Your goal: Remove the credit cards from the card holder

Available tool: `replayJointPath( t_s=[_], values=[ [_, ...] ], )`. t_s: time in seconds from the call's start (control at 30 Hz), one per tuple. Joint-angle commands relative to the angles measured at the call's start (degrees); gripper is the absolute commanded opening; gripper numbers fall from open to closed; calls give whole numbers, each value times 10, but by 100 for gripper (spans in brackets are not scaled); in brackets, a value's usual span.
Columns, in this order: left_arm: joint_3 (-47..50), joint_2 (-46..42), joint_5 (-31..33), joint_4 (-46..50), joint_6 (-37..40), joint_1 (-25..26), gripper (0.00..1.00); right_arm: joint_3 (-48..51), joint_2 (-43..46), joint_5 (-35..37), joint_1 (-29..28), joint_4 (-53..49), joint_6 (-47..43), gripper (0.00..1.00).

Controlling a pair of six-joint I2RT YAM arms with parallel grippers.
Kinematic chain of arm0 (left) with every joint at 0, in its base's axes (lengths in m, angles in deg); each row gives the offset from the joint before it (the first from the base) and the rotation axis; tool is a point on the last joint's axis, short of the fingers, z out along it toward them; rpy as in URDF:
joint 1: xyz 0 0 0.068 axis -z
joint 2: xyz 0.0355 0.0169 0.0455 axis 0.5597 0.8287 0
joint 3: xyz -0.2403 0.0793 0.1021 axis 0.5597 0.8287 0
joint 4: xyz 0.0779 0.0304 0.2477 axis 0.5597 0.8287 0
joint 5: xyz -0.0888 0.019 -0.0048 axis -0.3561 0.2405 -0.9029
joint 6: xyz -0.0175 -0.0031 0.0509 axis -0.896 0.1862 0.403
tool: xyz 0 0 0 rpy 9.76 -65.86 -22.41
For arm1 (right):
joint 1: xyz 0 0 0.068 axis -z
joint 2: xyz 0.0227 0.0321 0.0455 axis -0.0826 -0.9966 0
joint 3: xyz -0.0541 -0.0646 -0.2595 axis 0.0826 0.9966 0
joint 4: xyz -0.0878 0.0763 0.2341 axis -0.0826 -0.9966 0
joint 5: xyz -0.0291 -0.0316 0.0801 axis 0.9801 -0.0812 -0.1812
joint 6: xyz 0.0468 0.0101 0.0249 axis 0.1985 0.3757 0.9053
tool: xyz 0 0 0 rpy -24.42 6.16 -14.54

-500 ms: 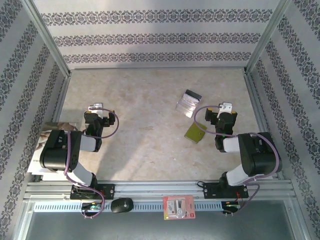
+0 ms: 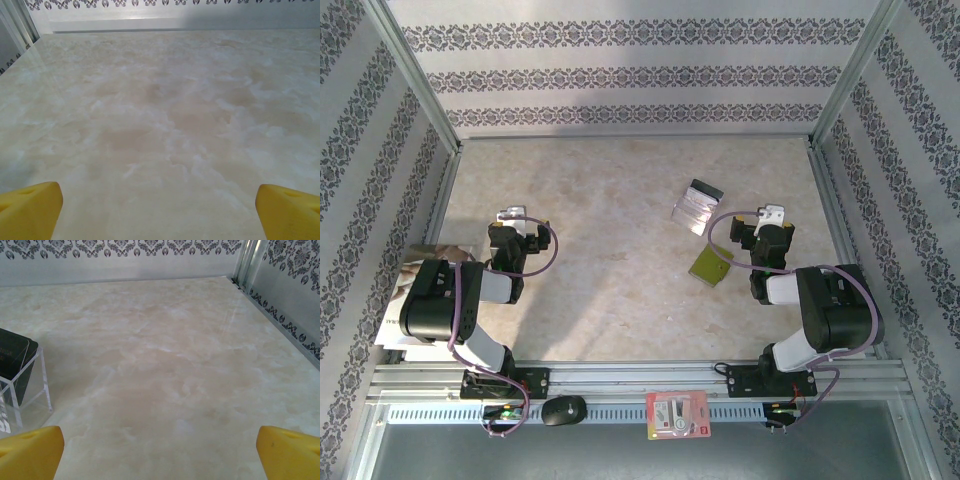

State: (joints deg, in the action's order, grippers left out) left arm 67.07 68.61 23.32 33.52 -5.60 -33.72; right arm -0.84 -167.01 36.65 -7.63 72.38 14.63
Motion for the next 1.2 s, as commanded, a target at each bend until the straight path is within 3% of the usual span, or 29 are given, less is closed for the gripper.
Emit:
replayJointPath(
  t_s=[0.0, 0.9, 1.17],
  values=[
    [-8, 1, -6, 4, 6, 4, 99, -9, 1, 1, -2, 23, -10, 98],
    [-9, -4, -4, 9, 3, 1, 99, -13, 15, -4, 7, 4, 1, 98],
    [-39, -166, 49, 175, -28, 7, 99, -5, 28, -10, 6, 13, -3, 98]
  ],
)
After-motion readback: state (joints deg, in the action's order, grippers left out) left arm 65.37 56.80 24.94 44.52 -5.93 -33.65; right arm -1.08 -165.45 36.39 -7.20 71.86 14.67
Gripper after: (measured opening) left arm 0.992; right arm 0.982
